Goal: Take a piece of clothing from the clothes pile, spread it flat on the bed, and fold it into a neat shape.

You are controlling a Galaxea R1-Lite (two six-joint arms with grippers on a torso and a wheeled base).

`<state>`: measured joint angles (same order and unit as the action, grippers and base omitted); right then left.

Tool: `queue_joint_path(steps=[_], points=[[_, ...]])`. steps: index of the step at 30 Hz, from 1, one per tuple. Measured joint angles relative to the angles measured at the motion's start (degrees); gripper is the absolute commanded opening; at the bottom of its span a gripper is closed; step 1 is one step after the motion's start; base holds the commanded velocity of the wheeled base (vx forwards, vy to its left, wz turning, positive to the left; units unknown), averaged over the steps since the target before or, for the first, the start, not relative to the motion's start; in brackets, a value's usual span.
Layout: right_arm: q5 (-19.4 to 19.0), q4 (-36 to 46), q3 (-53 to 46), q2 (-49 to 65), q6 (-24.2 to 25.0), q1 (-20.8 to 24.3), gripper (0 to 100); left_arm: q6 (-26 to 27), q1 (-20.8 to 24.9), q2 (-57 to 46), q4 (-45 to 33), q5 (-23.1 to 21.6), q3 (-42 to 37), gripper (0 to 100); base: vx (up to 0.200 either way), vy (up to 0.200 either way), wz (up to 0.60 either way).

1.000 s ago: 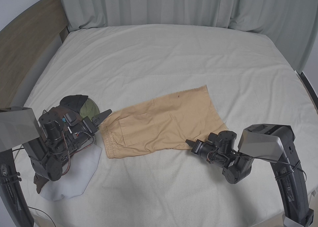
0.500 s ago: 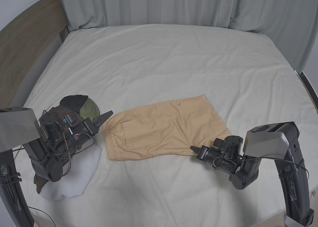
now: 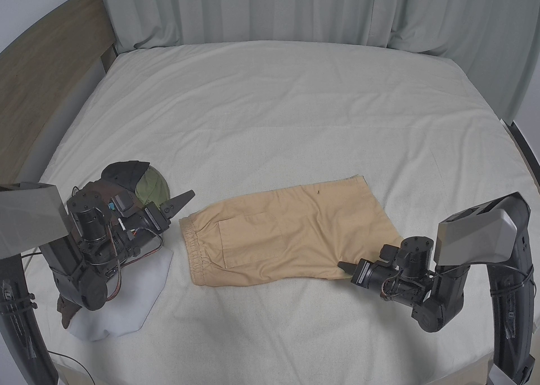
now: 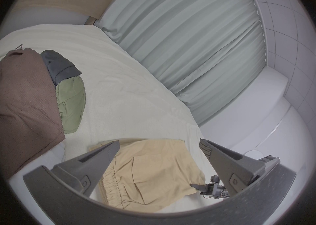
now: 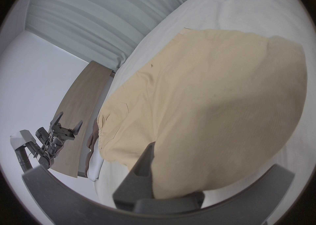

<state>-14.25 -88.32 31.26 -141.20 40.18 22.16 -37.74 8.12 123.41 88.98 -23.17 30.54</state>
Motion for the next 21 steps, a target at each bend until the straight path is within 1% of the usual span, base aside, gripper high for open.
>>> queue_joint_path(steps=[3,8,14,21], points=[[0.29,-0.09,-2.93,1.51,-0.02,0.33,0,0.38,0.01,0.0,0.0,-0.02,-0.11,100,0.0,0.0,0.0],[2.18,-0.13,-6.86,3.08,-0.26,0.62,0,0.5,0.04,0.0,0.0,-0.02,-0.22,100,0.0,0.0,0.0],[2.33,-0.11,-10.14,3.91,-0.33,0.95,0,0.5,0.09,0.0,0.0,0.0,-0.15,100,0.0,0.0,0.0],[2.38,-0.09,-11.82,3.94,-0.2,1.07,0,0.79,0.06,-0.01,-0.02,-0.04,-0.17,100,0.0,0.0,0.0]])
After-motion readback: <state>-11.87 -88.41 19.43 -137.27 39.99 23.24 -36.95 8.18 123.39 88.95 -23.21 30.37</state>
